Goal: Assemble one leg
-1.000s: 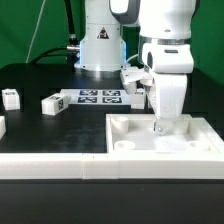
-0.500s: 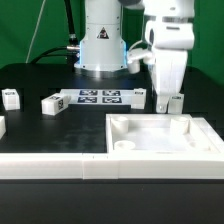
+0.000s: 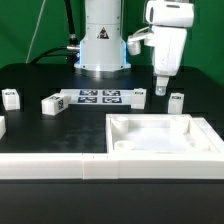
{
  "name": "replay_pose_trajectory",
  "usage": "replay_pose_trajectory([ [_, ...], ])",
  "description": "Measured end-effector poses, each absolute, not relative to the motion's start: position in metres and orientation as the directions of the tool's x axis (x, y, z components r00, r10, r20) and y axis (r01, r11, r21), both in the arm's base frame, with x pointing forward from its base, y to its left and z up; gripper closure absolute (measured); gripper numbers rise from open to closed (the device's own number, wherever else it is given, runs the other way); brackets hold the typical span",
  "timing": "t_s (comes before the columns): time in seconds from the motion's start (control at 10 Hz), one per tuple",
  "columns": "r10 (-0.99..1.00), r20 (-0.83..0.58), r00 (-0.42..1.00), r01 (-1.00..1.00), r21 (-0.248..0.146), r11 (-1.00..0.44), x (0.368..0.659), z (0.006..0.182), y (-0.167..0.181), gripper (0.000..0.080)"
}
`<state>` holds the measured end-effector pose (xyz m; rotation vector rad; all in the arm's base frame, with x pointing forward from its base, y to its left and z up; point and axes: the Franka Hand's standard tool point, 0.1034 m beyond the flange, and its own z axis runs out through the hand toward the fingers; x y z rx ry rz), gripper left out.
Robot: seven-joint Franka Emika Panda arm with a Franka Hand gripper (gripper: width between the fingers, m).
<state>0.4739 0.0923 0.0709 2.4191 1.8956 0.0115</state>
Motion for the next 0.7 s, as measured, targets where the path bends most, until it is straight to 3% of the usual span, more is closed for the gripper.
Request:
replay_pose_trajectory([
  [0.3, 0.805, 0.012, 0.593, 0.804, 0.055, -0.593, 0.466, 0.067, 0.096, 0.015],
  [0.5, 0.567, 0.043, 0.823, 0.567, 0.016, -0.824, 0.457, 0.062, 0.102, 0.015],
  [0.7, 0.332, 0.042, 0.942, 0.333, -0.015, -0.943, 0.452, 0.059, 0.116, 0.015],
])
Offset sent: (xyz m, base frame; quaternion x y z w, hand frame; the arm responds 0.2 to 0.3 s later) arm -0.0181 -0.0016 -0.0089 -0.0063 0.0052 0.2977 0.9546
